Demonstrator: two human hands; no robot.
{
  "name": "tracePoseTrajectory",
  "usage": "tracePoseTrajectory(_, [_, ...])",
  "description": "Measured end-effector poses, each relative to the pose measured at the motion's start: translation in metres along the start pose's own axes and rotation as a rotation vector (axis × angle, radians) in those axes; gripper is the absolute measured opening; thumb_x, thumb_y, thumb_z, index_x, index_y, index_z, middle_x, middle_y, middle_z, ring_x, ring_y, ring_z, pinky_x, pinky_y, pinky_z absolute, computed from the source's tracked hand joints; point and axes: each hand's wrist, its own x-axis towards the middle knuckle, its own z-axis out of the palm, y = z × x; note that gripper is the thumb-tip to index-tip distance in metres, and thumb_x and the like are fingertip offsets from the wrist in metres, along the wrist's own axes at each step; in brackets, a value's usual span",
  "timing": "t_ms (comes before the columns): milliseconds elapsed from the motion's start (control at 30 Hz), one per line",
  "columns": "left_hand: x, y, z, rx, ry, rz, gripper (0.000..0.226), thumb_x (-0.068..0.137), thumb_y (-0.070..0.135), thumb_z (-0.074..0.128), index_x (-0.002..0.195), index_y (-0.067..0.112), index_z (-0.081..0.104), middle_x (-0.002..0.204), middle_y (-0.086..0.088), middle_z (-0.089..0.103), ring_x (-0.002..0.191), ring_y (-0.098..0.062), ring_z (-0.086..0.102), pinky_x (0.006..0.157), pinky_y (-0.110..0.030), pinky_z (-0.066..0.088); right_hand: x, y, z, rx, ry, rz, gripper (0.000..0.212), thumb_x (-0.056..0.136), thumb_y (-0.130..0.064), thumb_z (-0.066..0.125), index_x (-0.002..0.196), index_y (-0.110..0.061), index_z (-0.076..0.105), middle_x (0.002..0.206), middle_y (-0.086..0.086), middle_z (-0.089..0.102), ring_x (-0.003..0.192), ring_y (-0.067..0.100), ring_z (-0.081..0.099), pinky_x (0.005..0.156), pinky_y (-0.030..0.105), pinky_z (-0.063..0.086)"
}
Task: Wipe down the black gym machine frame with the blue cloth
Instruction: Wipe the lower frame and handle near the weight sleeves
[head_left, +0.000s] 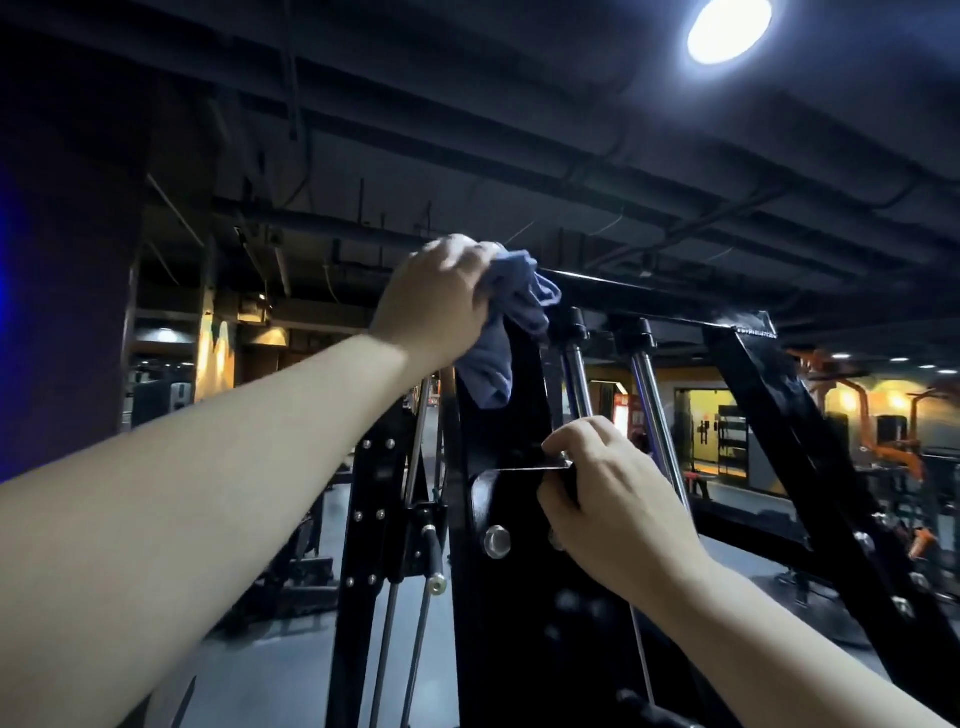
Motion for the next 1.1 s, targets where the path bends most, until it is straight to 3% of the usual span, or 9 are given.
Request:
tracePoseTrajectory(67, [0.001, 0.009, 0.008, 0.068, 0.032, -0.161, 0.045, 0.091, 0.021, 0.052, 0.136, 0.015, 0.054, 0.134, -0.014, 0.054, 0.122, -0.039, 0.051, 0.101, -0.049, 0.044, 0.005, 0.000, -0.002, 0.018, -0.021, 0.020, 0.037, 0.097, -0.032, 0.052, 0.133, -0.021, 0.053, 0.128, -0.002, 0.057, 0.109, 0.021, 0.060, 0.089, 0.030, 0.047])
tracePoseTrajectory(133, [-0.014, 0.031, 0.023, 0.143, -0.026, -0.114, 0.052, 0.091, 0.026, 0.050, 0.141, 0.015, 0.048, 0.146, -0.015, 0.044, 0.134, -0.040, 0.038, 0.114, -0.052, 0.030, 0.015, -0.001, -0.004, 0.126, -0.025, 0.045, 0.050, 0.098, -0.031, 0.052, 0.146, -0.025, 0.039, 0.140, 0.001, 0.050, 0.122, 0.021, 0.055, 0.101, 0.035, 0.046])
tracePoseTrajectory(267, [-0.033, 0.057, 0.023, -0.109, -0.200, -0.088, 0.067, 0.085, 0.049, 0.030, 0.146, 0.026, 0.043, 0.155, 0.001, 0.038, 0.148, -0.022, 0.025, 0.124, -0.048, 0.009, 0.047, -0.006, -0.001, 0.507, 0.045, 0.060, 0.076, 0.096, -0.019, 0.051, 0.161, -0.036, 0.014, 0.164, -0.011, 0.013, 0.150, 0.010, 0.018, 0.120, 0.025, 0.023])
tracePoseTrajectory(400, [-0.021, 0.037, 0.005, -0.512, -0.238, -0.137, 0.059, 0.080, 0.044, 0.039, 0.134, 0.026, 0.056, 0.136, 0.005, 0.059, 0.132, -0.019, 0.050, 0.114, -0.046, 0.035, 0.076, -0.010, 0.008, 0.453, 0.054, 0.034, 0.076, 0.093, -0.033, 0.052, 0.161, -0.035, 0.018, 0.168, -0.009, -0.018, 0.155, 0.013, -0.006, 0.127, 0.039, 0.011])
tracePoseTrajectory(500, [-0.021, 0.027, -0.003, -0.902, -0.150, -0.292, 0.053, 0.086, 0.029, 0.046, 0.139, 0.031, 0.052, 0.133, 0.014, 0.062, 0.126, -0.003, 0.055, 0.110, -0.032, 0.041, 0.101, -0.015, 0.015, 0.445, 0.149, -0.119, 0.060, 0.092, -0.038, 0.054, 0.144, -0.015, 0.038, 0.169, 0.007, 0.006, 0.153, 0.027, 0.018, 0.122, 0.045, 0.026])
tracePoseTrajectory(567, [-0.020, 0.020, -0.006, -0.786, -0.047, -0.332, 0.055, 0.086, 0.030, 0.041, 0.140, 0.032, 0.051, 0.134, 0.012, 0.061, 0.124, -0.002, 0.054, 0.110, -0.031, 0.041, 0.120, -0.017, 0.019, 0.464, 0.150, -0.238, 0.053, 0.094, -0.026, 0.056, 0.140, -0.005, 0.042, 0.162, 0.013, 0.028, 0.149, 0.028, 0.030, 0.117, 0.049, 0.033])
tracePoseTrajectory(700, [-0.015, 0.010, 0.006, -0.571, 0.079, -0.289, 0.053, 0.092, 0.032, 0.033, 0.143, 0.032, 0.047, 0.138, 0.008, 0.057, 0.129, -0.009, 0.050, 0.112, -0.038, 0.040, 0.155, -0.001, 0.023, 0.235, 0.218, -0.410, 0.056, 0.096, -0.023, 0.053, 0.147, -0.003, 0.041, 0.156, 0.014, 0.039, 0.148, 0.029, 0.034, 0.117, 0.047, 0.034])
tracePoseTrajectory(967, [-0.011, 0.019, 0.040, -0.256, 0.188, -0.180, 0.056, 0.092, 0.001, 0.038, 0.148, 0.007, 0.042, 0.147, -0.010, 0.049, 0.143, -0.020, 0.035, 0.122, -0.045, 0.026, 0.207, 0.057, 0.018, 0.333, 0.218, 0.243, 0.051, 0.105, -0.047, 0.039, 0.153, -0.039, 0.026, 0.167, 0.010, 0.008, 0.152, 0.038, 0.011, 0.121, 0.054, 0.026])
tracePoseTrajectory(1100, [-0.007, 0.014, 0.037, -0.233, 0.184, -0.165, 0.056, 0.095, 0.002, 0.051, 0.149, 0.009, 0.038, 0.147, -0.008, 0.047, 0.138, -0.023, 0.038, 0.119, -0.045, 0.030, 0.195, 0.003, 0.023, 0.454, 0.221, -0.047, 0.058, 0.091, -0.037, 0.038, 0.148, -0.038, 0.028, 0.160, 0.005, 0.020, 0.147, 0.033, 0.023, 0.120, 0.049, 0.029])
